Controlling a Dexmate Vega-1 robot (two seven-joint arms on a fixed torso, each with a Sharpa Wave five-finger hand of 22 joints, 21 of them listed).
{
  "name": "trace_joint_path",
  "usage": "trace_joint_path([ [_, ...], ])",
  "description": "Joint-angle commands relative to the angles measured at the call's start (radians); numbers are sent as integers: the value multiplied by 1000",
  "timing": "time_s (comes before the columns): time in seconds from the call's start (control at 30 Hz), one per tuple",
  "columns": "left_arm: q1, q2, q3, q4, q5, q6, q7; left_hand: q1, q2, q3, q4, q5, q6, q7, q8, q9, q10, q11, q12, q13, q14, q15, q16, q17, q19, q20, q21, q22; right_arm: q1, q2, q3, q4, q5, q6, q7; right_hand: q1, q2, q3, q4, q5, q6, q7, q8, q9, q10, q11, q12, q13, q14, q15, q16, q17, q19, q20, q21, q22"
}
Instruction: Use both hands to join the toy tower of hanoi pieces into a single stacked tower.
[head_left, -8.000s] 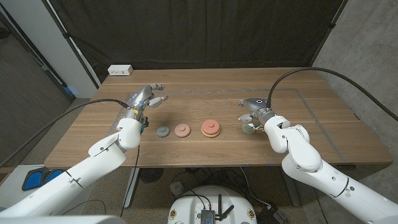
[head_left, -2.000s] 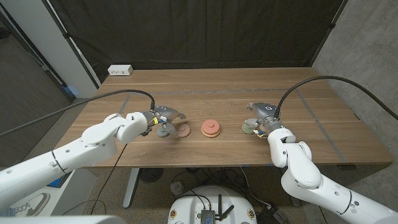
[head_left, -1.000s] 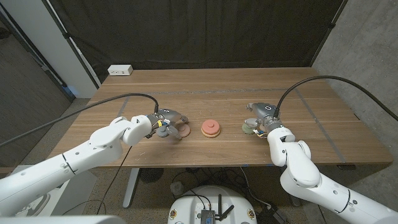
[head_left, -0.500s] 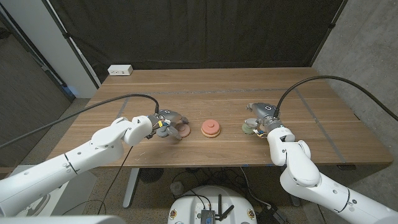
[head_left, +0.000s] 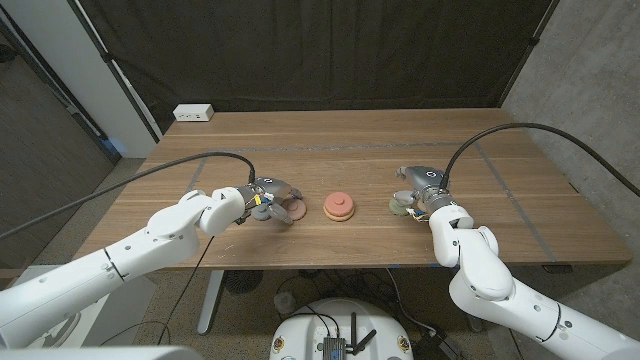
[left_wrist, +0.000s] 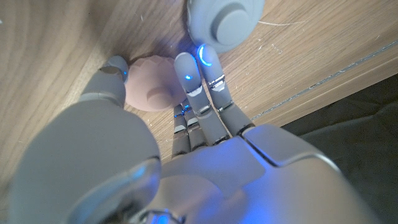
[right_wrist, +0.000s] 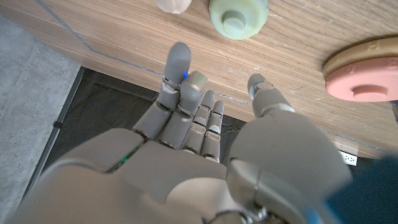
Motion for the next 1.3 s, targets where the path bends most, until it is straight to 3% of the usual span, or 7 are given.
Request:
trace_joint_path([
  [0.03, 16, -4, -1, -12, -2, 33, 12, 22, 12, 5, -2, 0, 45, -6, 17, 2, 50, -9, 18, 5, 23, -78, 14, 1, 18, -139, 10, 2, -9, -7, 10, 1, 24, 1, -26, -4, 7, 6, -1, 10, 8, 1, 6, 2, 13, 2, -6, 5, -7, -43, -4, -1, 1, -93, -3, 3],
  [0.53, 43, 3, -19, -41, -23, 56, 51, 99, 48, 26, -11, 8, 194, -34, 61, 14, 229, -71, 71, 32, 98, -78, 60, 11, 79, -144, 40, 9, 8, -15, 6, 14, 63, 15, -56, -8, 10, 9, 0, 15, 12, 1, 7, 3, 16, 2, -8, 10, -5, -43, 0, 4, -3, -92, -5, 1],
  [1.3, 27, 22, -43, -79, -44, 64, 33, 137, 59, 40, -11, 14, 226, -42, 60, 23, 258, -76, 68, 59, 110, -77, 75, 43, 95, -145, 43, 15, 22, -16, -18, -6, 30, -21, -46, -16, 12, 13, 0, 24, 13, 2, 5, 3, 19, 2, -13, 16, -11, -44, -6, 0, -2, -92, -2, 3],
])
